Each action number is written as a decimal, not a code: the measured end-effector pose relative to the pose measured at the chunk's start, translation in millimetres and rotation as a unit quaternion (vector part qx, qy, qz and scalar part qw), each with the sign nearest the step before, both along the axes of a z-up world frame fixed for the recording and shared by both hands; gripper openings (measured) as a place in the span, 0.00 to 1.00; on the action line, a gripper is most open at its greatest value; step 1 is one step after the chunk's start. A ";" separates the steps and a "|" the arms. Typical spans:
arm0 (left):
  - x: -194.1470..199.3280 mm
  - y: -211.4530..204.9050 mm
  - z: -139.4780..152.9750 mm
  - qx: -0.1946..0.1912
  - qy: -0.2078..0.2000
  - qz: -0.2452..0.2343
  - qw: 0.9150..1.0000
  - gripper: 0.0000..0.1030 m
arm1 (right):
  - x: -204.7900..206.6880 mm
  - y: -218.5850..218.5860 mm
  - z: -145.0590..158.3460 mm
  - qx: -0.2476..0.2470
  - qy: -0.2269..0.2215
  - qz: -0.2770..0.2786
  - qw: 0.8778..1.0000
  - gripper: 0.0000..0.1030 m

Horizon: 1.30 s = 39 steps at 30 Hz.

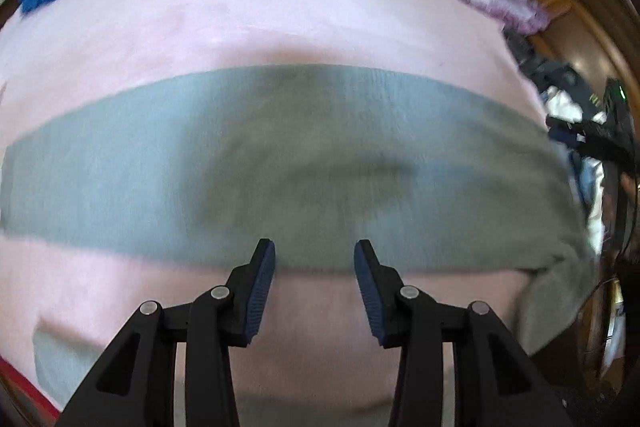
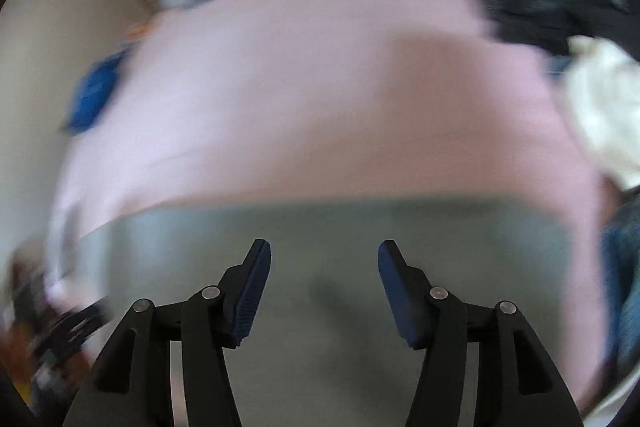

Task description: Fold clothes

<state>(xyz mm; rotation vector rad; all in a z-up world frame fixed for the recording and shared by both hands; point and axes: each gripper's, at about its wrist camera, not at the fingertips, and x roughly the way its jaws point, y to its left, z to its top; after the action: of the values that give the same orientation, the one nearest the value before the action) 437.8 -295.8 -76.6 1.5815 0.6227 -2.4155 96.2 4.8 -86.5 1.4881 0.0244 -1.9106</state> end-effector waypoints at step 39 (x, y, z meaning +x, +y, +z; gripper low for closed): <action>127.6 -100.4 -32.3 0.039 0.040 0.245 0.968 0.03 | 137.1 145.2 23.7 0.009 -0.015 -0.035 0.999 0.55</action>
<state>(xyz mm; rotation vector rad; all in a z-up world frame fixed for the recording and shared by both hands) 565.5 -396.2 -108.9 1.1795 1.0008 -2.1068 233.3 150.0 -62.9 1.5479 -0.0251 -1.9477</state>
